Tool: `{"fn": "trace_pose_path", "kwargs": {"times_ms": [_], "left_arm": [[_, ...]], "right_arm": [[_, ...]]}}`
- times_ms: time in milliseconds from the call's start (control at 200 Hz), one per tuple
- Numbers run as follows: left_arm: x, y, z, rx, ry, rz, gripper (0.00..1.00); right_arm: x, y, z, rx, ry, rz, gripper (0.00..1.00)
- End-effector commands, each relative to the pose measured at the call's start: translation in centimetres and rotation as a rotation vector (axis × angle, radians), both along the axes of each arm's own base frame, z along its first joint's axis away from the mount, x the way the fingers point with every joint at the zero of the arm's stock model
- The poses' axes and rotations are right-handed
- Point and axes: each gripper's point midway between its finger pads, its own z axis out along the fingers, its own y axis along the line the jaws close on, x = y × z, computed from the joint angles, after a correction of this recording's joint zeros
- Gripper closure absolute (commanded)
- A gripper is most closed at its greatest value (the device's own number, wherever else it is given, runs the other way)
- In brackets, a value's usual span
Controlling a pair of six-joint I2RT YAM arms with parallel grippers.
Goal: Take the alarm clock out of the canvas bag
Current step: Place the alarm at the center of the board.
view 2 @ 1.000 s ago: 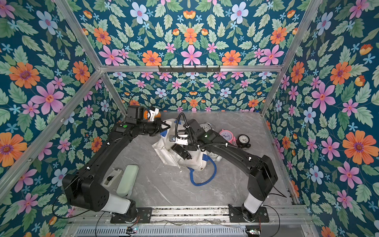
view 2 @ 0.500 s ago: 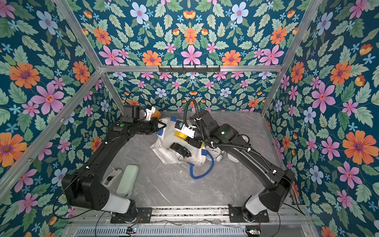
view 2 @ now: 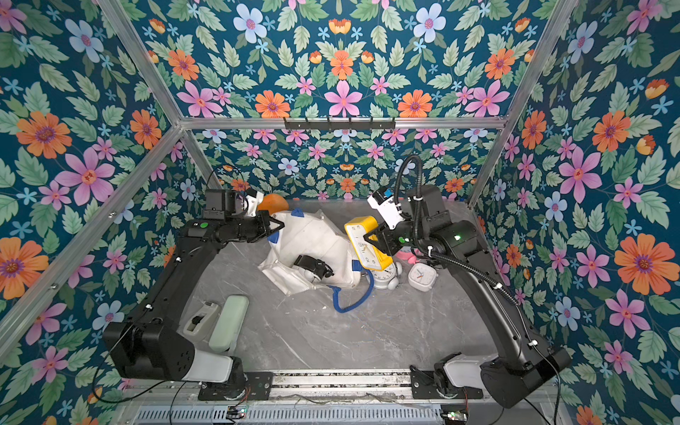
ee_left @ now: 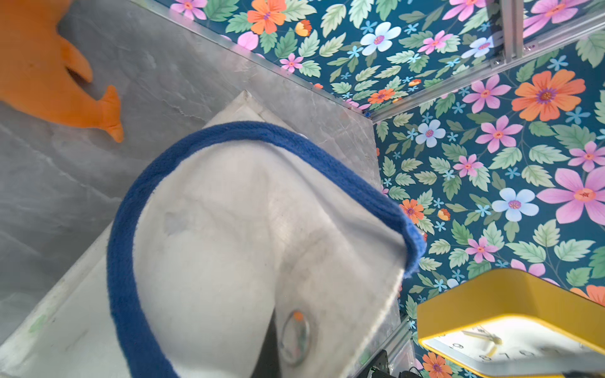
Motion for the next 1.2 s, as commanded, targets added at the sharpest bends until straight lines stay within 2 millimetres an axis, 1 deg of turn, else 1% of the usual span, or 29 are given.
{"fn": "trace_pose_path", "kwargs": {"times_ms": [0, 80, 95, 100, 105, 115, 120, 125, 130, 135, 200, 205, 230, 290, 385, 480, 585, 785, 985, 1195], "left_arm": [[-0.1, 0.8, 1.1, 0.004, -0.042, 0.001, 1.0], [-0.1, 1.5, 1.1, 0.004, -0.04, 0.019, 1.0], [-0.1, 1.7, 1.1, 0.003, -0.037, 0.022, 1.0], [-0.1, 1.7, 1.1, 0.003, -0.038, 0.021, 1.0], [-0.1, 1.7, 1.2, 0.003, -0.039, 0.021, 1.0], [-0.1, 1.8, 1.1, 0.003, -0.037, 0.023, 1.0], [-0.1, 1.8, 1.1, 0.003, -0.037, 0.023, 1.0], [-0.1, 1.9, 1.1, 0.002, -0.037, 0.023, 1.0], [-0.1, 1.9, 1.1, 0.003, -0.038, 0.024, 1.0], [-0.1, 1.9, 1.1, 0.003, -0.037, 0.026, 1.0], [0.0, 2.3, 1.1, 0.003, -0.037, 0.034, 1.0], [0.0, 2.3, 1.1, 0.003, -0.037, 0.034, 1.0], [-0.1, 2.4, 1.1, 0.001, -0.04, 0.034, 1.0], [-0.1, 2.4, 1.1, -0.004, -0.039, 0.033, 1.0], [-0.1, 2.4, 1.0, -0.009, -0.038, 0.028, 1.0], [-0.1, 2.4, 0.9, -0.011, -0.037, 0.029, 1.0], [-0.2, 2.4, 0.9, -0.016, -0.041, 0.026, 1.0], [-0.5, 2.5, 1.1, -0.024, -0.045, 0.028, 1.0], [-0.4, 2.4, 1.2, -0.031, -0.045, 0.028, 1.0], [-0.4, 2.4, 1.3, -0.037, -0.048, 0.03, 1.0]], "right_arm": [[-1.3, -0.6, -0.4, 0.161, 0.165, -0.043, 0.93], [-1.8, -1.6, -2.2, 0.217, 0.248, -0.091, 0.93], [-1.9, -1.7, -2.1, 0.227, 0.249, -0.092, 0.93], [-2.0, -1.9, -2.7, 0.232, 0.27, -0.101, 0.93], [-2.0, -1.9, -2.8, 0.235, 0.275, -0.102, 0.93], [-2.2, -2.0, -2.7, 0.246, 0.274, -0.106, 0.93], [-2.1, -2.1, -3.1, 0.247, 0.285, -0.11, 0.93], [-2.2, -2.2, -2.8, 0.254, 0.28, -0.111, 0.93], [-2.2, -2.2, -3.4, 0.254, 0.298, -0.116, 0.93], [-2.3, -2.3, -3.2, 0.261, 0.295, -0.118, 0.93], [-2.8, -2.9, -5.0, 0.316, 0.371, -0.152, 0.94], [-2.9, -3.0, -5.4, 0.317, 0.384, -0.155, 0.94], [-3.0, -3.2, -5.7, 0.336, 0.398, -0.166, 0.94], [-3.6, -3.7, -7.3, 0.364, 0.451, -0.192, 0.94], [-4.9, -3.8, -9.6, 0.376, 0.539, -0.205, 0.93], [-6.0, -3.4, -11.7, 0.401, 0.632, -0.202, 0.94], [-6.8, -3.4, -14.3, 0.425, 0.715, -0.227, 0.94], [-7.5, -3.4, -19.1, 0.453, 0.824, -0.282, 0.94], [-8.0, -3.7, -22.4, 0.455, 0.877, -0.335, 0.94], [-7.9, -4.3, -25.0, 0.429, 0.902, -0.406, 0.93]]}}
